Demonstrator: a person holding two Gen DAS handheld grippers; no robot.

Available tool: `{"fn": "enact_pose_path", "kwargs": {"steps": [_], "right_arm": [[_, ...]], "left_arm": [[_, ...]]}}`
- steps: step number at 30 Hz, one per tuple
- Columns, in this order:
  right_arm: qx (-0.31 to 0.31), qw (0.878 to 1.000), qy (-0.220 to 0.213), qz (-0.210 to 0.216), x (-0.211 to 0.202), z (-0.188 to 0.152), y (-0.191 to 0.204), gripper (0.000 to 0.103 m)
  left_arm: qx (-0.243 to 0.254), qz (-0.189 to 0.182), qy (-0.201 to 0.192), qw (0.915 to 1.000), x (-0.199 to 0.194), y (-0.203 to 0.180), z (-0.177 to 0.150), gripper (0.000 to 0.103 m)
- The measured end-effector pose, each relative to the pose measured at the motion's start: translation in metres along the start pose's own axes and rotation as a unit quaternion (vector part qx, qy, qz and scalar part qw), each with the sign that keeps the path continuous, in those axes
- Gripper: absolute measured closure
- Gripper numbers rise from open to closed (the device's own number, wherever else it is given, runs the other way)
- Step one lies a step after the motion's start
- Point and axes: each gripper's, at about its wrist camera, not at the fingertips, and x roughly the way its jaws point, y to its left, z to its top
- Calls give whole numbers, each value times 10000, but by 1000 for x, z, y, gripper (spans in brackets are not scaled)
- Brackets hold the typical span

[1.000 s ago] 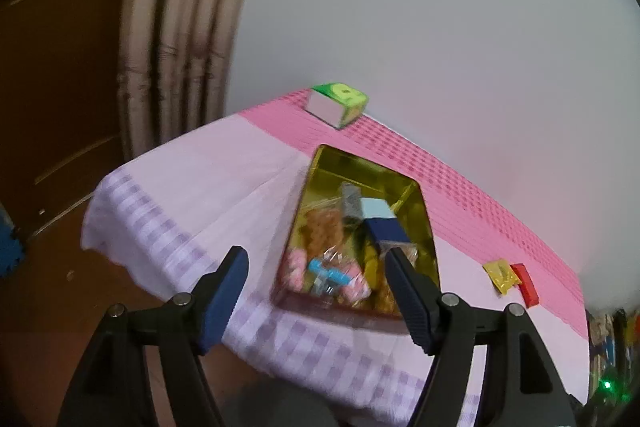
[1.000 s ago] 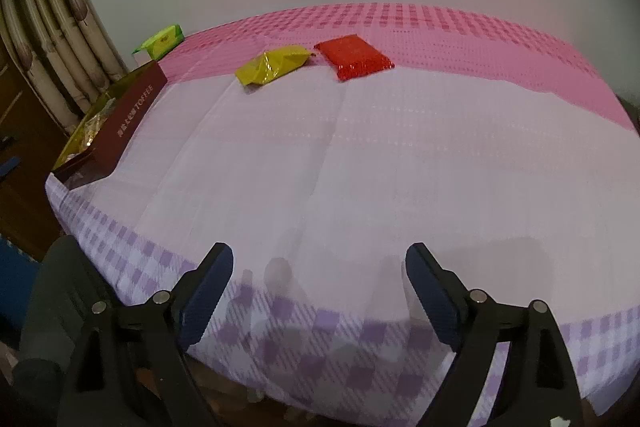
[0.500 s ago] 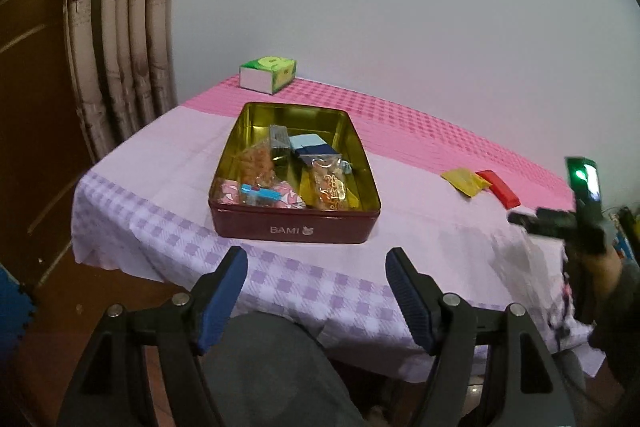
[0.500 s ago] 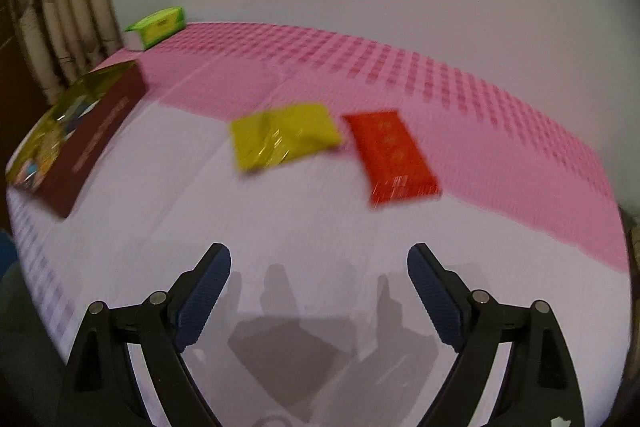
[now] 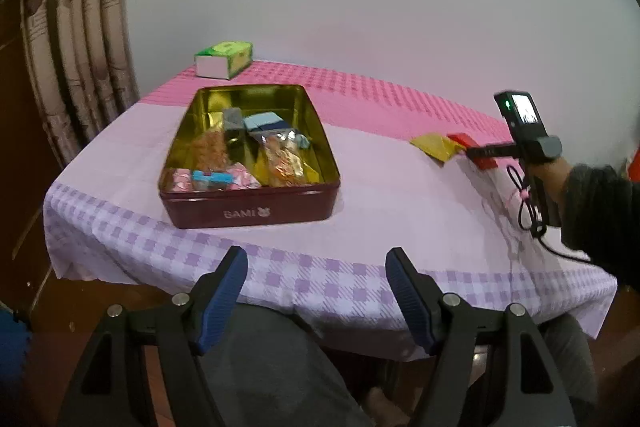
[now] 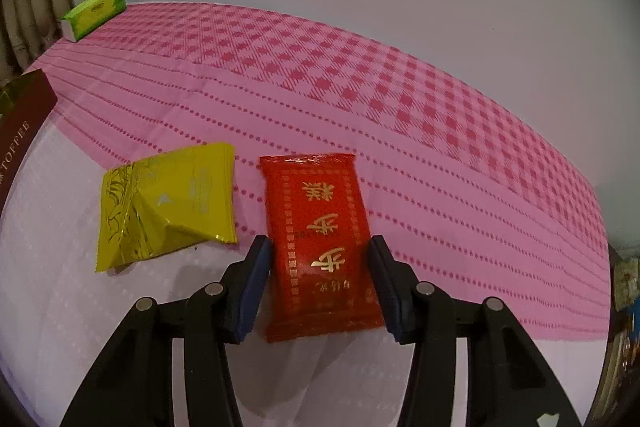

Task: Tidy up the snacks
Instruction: 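Reach the right gripper to the red gold-printed packet and grasp it, then lift the red packet with the right gripper and carry it toward the tin tray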

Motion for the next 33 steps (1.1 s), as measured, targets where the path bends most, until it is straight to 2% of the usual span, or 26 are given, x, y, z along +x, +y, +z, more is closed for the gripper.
{"fn": "enact_pose_path", "kwargs": {"steps": [7, 9, 11, 13, 15, 16, 17, 18, 24, 33], "right_arm": [[131, 9993, -105, 346, 7, 1, -10, 56], [216, 9986, -109, 473, 8, 1, -14, 53], [357, 9977, -91, 574, 10, 0, -18, 44], [556, 9956, -91, 756, 11, -1, -25, 43], [340, 9974, -80, 623, 10, 0, -19, 46], [426, 9970, -53, 644, 10, 1, -20, 50], [464, 9969, -43, 628, 9, 1, -20, 60], [452, 9971, -44, 603, 7, 2, -18, 61], [388, 9986, -52, 350, -2, -4, -14, 63], [705, 9975, -19, 103, -29, -48, -48, 63]], "left_arm": [[98, -71, 274, 9996, 12, -6, -6, 30], [143, -65, 307, 9994, 13, -8, -7, 30], [183, -87, 369, 9991, 16, -10, -9, 30], [237, -129, 451, 9986, 19, -13, -11, 30], [277, -186, 477, 9983, 20, -15, -13, 30], [306, -211, 481, 9982, 20, -17, -13, 30], [320, -228, 484, 9981, 20, -17, -13, 30], [339, -233, 500, 9979, 21, -18, -14, 30], [409, -178, 654, 9969, 28, -23, -17, 30], [635, -167, 589, 9961, 26, -33, -23, 30]]}}
